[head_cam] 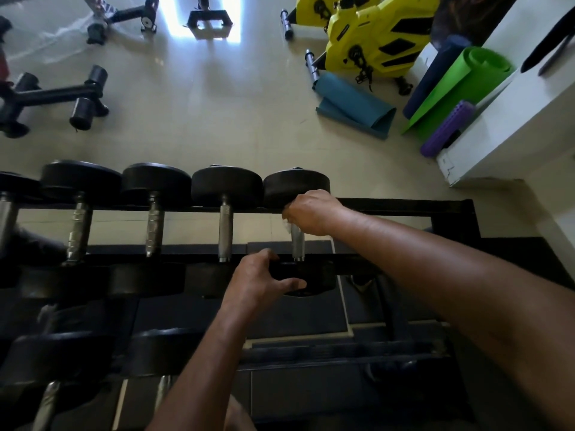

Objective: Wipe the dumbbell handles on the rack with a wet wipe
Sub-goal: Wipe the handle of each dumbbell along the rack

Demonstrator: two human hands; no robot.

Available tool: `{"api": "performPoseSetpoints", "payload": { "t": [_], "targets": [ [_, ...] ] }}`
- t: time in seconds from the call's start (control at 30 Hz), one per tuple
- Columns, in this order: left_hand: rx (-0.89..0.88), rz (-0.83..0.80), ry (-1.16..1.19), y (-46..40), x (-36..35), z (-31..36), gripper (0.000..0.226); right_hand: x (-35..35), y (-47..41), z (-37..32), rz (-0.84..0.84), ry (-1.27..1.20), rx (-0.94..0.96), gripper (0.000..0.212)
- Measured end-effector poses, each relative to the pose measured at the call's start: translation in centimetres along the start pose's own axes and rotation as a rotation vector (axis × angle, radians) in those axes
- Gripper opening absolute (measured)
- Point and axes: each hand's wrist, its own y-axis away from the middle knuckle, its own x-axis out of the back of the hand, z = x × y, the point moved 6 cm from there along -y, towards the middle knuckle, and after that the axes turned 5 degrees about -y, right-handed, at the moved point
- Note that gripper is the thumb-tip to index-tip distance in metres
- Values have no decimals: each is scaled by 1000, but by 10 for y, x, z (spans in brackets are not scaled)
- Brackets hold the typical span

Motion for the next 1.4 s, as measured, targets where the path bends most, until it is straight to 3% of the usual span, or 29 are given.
{"api": "performPoseSetpoints", "payload": {
  "t": [0.2,0.43,0.63,0.87,1.03,1.2,1.3,1.4],
  "targets": [
    [1,-9,25,-3,0,-2,66,-16,-5,-10,-197,24,36,18],
    [-16,-2,27,-4,-1,-5,68,-29,-6,-11,-327,-97,24,20],
    [-34,-1,36,-3,-1,-6,65,-38,-1,-13,-367,-201,-5,36],
    [-53,15,59,2,-1,-7,60,-49,7,-15,-364,-338,-52,35],
    [-80,57,19,6,-2,-6,62,-52,24,-10,-286,-529,-122,26],
    [-108,93,-66,4,2,-3,67,-75,64,12,-27,-1038,-330,10],
    [-124,80,-71,5,10,4,59,-80,87,23,165,-1229,-423,18],
    [-147,146,-84,14,26,15,54,-66,104,22,282,-1242,-465,24]
  ]
}}
